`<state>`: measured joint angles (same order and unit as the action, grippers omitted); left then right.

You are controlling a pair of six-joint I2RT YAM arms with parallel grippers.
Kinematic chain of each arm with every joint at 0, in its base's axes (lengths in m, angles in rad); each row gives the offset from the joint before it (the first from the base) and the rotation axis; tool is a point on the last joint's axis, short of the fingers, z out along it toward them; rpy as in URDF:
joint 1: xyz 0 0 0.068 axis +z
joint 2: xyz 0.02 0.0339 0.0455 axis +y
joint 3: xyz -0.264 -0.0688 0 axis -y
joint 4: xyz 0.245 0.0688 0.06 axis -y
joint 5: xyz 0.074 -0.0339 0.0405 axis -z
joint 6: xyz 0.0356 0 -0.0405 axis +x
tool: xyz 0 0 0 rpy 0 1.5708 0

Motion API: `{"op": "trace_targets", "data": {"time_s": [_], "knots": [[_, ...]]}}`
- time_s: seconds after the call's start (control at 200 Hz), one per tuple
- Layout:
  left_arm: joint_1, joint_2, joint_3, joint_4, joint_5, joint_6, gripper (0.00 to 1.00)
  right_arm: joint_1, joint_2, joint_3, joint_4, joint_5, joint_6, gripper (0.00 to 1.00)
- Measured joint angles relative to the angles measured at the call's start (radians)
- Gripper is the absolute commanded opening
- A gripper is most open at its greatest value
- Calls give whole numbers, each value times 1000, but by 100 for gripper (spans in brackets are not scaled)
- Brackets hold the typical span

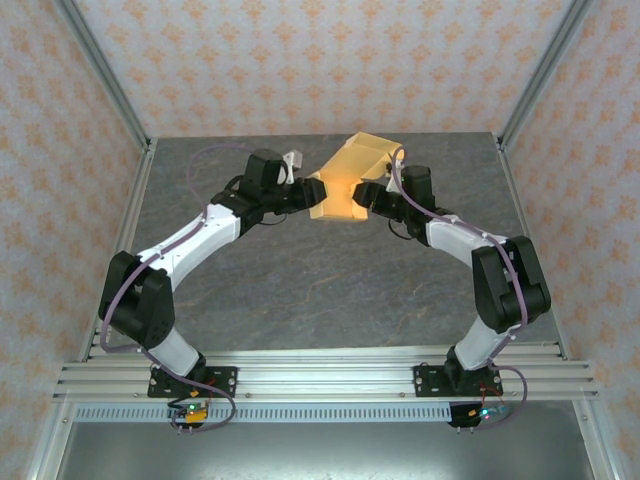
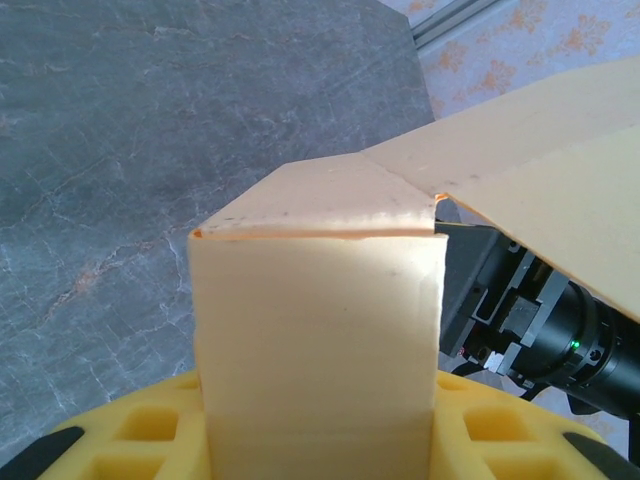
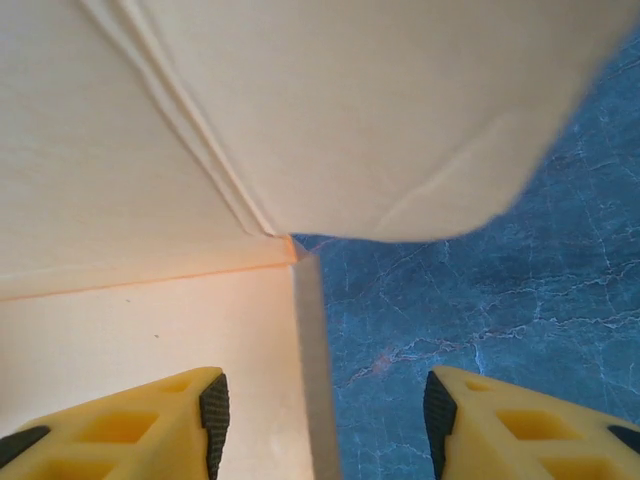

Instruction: Fold the paper box

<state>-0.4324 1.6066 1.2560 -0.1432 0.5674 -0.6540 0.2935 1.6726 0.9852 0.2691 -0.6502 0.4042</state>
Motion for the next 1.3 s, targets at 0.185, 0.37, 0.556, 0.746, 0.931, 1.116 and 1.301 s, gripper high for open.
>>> {"op": "trace_targets", "data": {"time_s": [0.185, 0.37, 0.556, 0.746, 0.931, 1.116, 1.301], "knots": [[-5, 0, 0, 1, 0, -4, 21, 0, 0, 0, -37, 8, -24, 39], [-5, 0, 0, 8, 2, -11, 21, 3, 8, 1, -63, 26, -55, 29], [-7, 3, -1, 21, 7, -22, 21, 39, 21, 54, -120, 100, -100, 15], [-7, 6, -1, 35, -13, -21, 21, 74, 61, 100, -142, 160, -138, 18], [-11, 7, -14, 45, -34, -18, 21, 92, 98, 111, -142, 165, -147, 16], [-16, 7, -39, 85, -57, -19, 21, 92, 104, 114, -150, 150, -151, 2], [-16, 7, -55, 132, -61, -29, 21, 92, 105, 148, -191, 177, -172, 11]]}}
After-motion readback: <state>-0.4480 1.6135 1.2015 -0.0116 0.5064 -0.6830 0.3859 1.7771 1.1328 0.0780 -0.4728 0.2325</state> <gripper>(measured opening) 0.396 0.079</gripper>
